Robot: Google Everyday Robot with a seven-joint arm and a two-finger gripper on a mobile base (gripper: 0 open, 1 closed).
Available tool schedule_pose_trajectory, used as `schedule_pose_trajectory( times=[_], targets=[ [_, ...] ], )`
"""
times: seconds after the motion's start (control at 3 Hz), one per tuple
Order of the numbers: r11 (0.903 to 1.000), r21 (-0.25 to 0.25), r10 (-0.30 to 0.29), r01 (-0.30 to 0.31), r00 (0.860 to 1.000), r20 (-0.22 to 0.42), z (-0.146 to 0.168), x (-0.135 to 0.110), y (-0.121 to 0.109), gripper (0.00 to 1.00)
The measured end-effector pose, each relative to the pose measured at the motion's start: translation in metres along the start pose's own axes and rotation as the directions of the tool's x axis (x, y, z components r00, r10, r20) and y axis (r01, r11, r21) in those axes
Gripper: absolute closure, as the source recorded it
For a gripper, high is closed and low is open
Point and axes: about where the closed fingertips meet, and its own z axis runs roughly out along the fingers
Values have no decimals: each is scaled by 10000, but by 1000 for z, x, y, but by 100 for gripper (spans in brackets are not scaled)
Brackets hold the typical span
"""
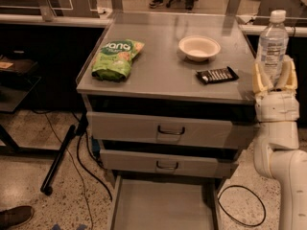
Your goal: Pick blue plastic bottle from bottom drawer and place on counter
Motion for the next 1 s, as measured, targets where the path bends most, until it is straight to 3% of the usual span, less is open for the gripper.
schedule_pose_trajectory(
  times=[0.33, 1.0],
  targets=[
    [9995, 305, 91, -80, 9992, -383, -11, 1, 0, 100],
    [9969, 508, 592, -597, 9982, 100, -25, 11, 20, 100]
  ],
)
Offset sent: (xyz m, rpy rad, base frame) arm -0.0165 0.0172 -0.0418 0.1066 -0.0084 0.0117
